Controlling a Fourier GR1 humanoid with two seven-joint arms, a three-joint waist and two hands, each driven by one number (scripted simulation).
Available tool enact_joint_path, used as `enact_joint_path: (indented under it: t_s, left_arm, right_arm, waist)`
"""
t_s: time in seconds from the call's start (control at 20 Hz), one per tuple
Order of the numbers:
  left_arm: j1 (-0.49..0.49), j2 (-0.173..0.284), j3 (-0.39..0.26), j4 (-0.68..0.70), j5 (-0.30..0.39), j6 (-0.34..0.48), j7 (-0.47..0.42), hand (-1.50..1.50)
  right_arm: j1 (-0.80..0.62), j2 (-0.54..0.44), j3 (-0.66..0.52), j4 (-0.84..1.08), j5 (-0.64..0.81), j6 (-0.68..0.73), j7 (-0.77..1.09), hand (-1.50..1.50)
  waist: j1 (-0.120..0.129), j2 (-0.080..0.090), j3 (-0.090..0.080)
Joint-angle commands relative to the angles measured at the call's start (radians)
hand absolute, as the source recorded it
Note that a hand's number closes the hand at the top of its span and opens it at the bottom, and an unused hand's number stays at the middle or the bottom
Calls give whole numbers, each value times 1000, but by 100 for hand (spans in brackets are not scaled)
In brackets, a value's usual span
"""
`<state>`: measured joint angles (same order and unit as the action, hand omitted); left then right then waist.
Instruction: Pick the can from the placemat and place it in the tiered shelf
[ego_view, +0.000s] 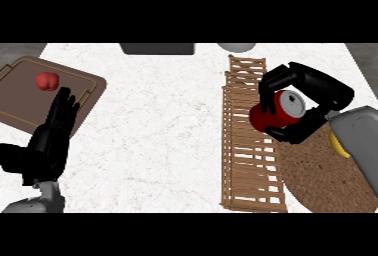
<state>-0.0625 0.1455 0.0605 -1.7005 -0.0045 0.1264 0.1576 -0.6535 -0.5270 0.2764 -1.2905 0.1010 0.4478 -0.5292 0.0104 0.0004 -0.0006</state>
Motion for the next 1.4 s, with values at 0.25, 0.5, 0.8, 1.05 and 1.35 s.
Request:
enact_joint_path:
  t_s: [0.25,0.5,0.8,1.05,1.35]
  left_arm:
    - [-41,17,29,-1,12,-14,41,0]
    - [-33,18,30,-21,1,-16,56,0]
    - [-15,-23,1,30,-40,10,-7,0]
    - [-100,22,60,37,13,-16,77,0]
    - [-36,-16,28,26,-29,10,15,0]
  right_arm:
    - [-90,160,-8,176,37,63,101,-150]
    - [-76,201,-31,204,69,104,41,-150]
    - [-89,194,-146,120,-98,260,148,-150]
    - [-183,168,-260,286,-198,302,179,-150]
    - [-297,72,-373,446,-249,301,308,-150]
  waist:
    - [3,2,1]
    - [-2,0,1]
    - [-13,-3,0]
    - [-5,0,1]
    - [-2,1,0]
